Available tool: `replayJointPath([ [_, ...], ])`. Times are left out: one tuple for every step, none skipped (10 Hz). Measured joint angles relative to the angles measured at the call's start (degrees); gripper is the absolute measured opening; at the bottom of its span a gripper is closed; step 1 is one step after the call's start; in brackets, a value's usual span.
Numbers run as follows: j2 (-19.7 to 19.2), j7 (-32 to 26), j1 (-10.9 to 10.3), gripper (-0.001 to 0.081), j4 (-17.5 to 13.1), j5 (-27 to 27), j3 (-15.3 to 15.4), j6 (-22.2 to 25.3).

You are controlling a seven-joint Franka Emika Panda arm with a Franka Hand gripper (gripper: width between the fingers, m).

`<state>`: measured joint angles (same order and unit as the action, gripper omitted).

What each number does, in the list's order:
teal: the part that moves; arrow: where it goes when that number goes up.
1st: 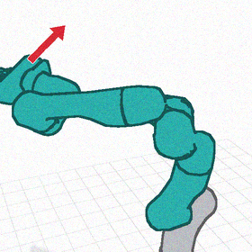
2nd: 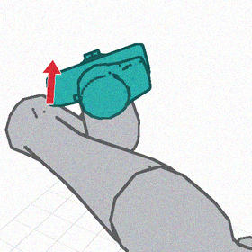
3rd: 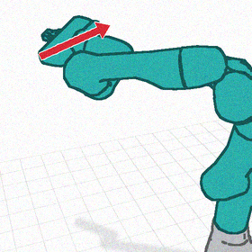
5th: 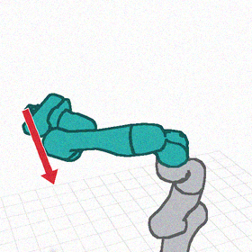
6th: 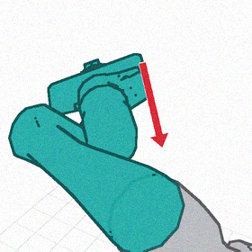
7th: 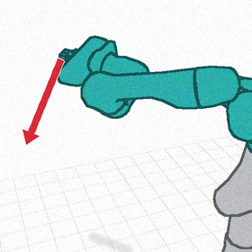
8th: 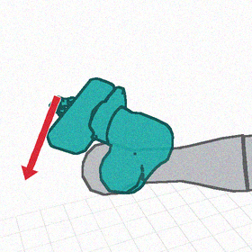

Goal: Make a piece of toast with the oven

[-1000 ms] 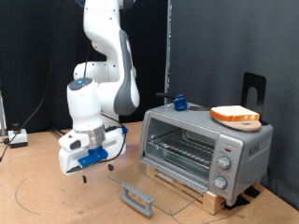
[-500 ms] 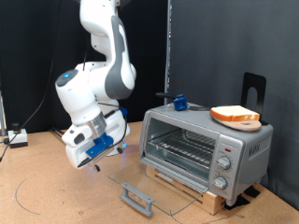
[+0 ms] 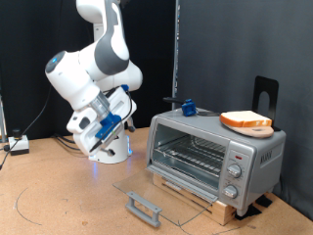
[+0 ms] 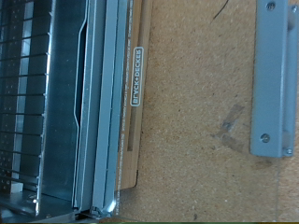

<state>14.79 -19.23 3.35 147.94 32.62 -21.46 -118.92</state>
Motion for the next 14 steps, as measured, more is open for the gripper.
replayJointPath([
  [2.1, 1.7, 0.1, 0.0807, 0.0, -1.7, 0.2, 0.0],
  [4.5, 3.2, 0.4, 0.0807, 0.8, -3.1, 0.5, -0.1],
  [4.3, 3.2, 0.4, 0.0807, 0.9, -3.0, 0.5, 0.0],
  [4.5, 0.8, -0.3, 0.0807, 0.5, 1.2, 0.2, 1.9],
  [5.2, -2.9, -1.5, 0.0807, -0.4, 7.1, -0.6, 5.9],
  [6.0, -6.7, -2.3, 0.0807, -1.2, 11.0, -1.4, 9.9],
  [7.1, -8.8, -2.8, 0.0807, -1.9, 11.8, -1.5, 14.1],
  [8.2, -10.7, -3.2, 0.0807, -2.6, 11.6, -1.5, 17.9],
  [9.5, -12.8, -3.7, 0.0807, -3.0, 11.2, -1.3, 20.5],
  [11.0, -14.3, -4.0, 0.0807, -3.2, 10.6, -0.9, 22.6],
  [12.5, -15.2, -4.1, 0.0807, -3.2, 9.6, -0.5, 23.5],
  [12.4, -14.4, -4.0, 0.0807, -3.1, 9.9, -0.5, 23.4],
  [12.9, -17.8, -4.0, 0.0807, -2.6, 9.0, 0.0, 21.0],
  [14.8, -22.4, -4.1, 0.0807, -1.9, 8.7, 0.9, 19.2],
])
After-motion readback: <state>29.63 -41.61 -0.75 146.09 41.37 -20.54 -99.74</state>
